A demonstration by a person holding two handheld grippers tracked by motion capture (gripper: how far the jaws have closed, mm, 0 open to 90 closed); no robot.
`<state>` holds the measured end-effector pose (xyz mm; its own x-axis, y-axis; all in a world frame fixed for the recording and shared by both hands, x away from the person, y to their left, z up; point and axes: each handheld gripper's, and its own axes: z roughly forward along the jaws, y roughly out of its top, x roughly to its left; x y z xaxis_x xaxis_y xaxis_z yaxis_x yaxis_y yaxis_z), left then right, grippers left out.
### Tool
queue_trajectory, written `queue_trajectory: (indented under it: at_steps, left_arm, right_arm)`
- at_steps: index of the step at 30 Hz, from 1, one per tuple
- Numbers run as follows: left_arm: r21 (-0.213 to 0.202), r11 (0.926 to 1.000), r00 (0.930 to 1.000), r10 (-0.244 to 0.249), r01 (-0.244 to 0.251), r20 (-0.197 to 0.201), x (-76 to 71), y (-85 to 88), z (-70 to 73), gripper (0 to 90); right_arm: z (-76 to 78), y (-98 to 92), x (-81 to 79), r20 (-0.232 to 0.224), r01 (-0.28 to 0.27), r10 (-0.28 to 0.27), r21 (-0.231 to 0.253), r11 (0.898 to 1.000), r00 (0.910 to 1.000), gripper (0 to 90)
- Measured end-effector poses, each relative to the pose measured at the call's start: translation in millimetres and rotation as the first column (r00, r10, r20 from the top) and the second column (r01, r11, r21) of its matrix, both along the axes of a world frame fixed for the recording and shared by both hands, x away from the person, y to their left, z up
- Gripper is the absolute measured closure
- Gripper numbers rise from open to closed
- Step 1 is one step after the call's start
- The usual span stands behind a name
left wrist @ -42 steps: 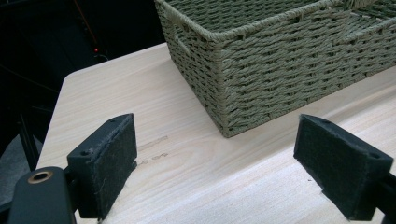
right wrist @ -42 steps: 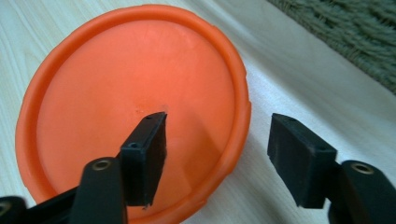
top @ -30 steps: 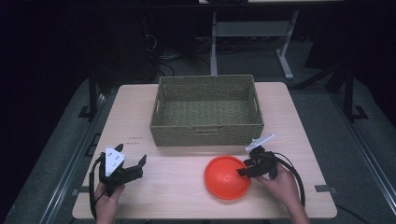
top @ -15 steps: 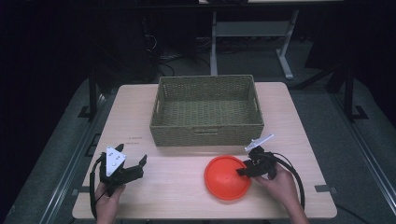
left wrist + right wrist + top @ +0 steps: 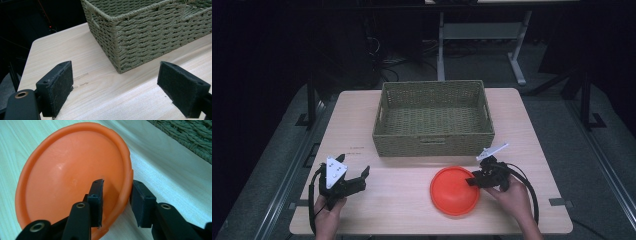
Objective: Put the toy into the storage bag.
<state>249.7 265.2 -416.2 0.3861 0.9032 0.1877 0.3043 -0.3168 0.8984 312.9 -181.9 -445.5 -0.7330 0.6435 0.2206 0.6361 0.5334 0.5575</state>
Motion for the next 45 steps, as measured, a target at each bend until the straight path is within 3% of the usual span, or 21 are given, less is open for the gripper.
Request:
queue_trajectory:
  at_steps: [4,9,18,23,28,30,37,45]
  left_arm:
    - [0.003,1.0000,1.0000,-0.004,0.004,0.002,0.0,-0.9,-0.2,12.8]
    - [0.006,1.0000,0.9999,-0.007,0.007,0.008,-0.9,-2.0,0.0,12.8]
    - [0.002,1.0000,0.9999,0.003,-0.003,0.014,-1.3,0.4,1.0,12.7]
    - [0.008,1.0000,0.9999,0.002,-0.002,0.014,-1.3,0.3,1.0,12.8]
    - [0.008,1.0000,0.9999,0.004,-0.004,0.016,-1.8,0.6,1.1,12.8]
    - [0.004,1.0000,0.9999,0.008,-0.008,0.013,-1.5,1.1,1.0,12.7]
    - [-0.004,0.9999,0.9998,0.011,-0.011,0.016,-2.2,0.8,1.3,12.8]
    - [0.006,1.0000,0.9998,0.000,0.000,0.021,-2.8,-1.2,1.3,12.7]
  right_arm:
    - [0.6,-0.9,-0.6,0.003,0.002,-0.002,0.004,1.000,1.0000,69.2]
    - [10.2,-8.3,-1.9,0.002,-0.004,0.004,0.107,0.994,1.0000,78.4]
    - [21.4,-6.2,-7.4,0.040,-0.025,0.020,0.134,0.991,0.9990,81.4]
    - [33.9,-0.4,-11.2,0.074,-0.037,0.031,0.083,0.996,0.9967,81.9]
    - [41.6,3.5,-12.1,0.087,-0.056,0.050,0.066,0.996,0.9949,82.0]
    - [47.7,5.4,-13.4,0.087,-0.057,0.052,0.054,0.997,0.9948,82.1]
    - [76.0,11.9,-17.8,0.151,-0.075,0.074,0.000,0.997,0.9857,82.2]
    - [99.0,14.0,-14.8,0.182,-0.072,0.075,-0.021,0.997,0.9805,82.2]
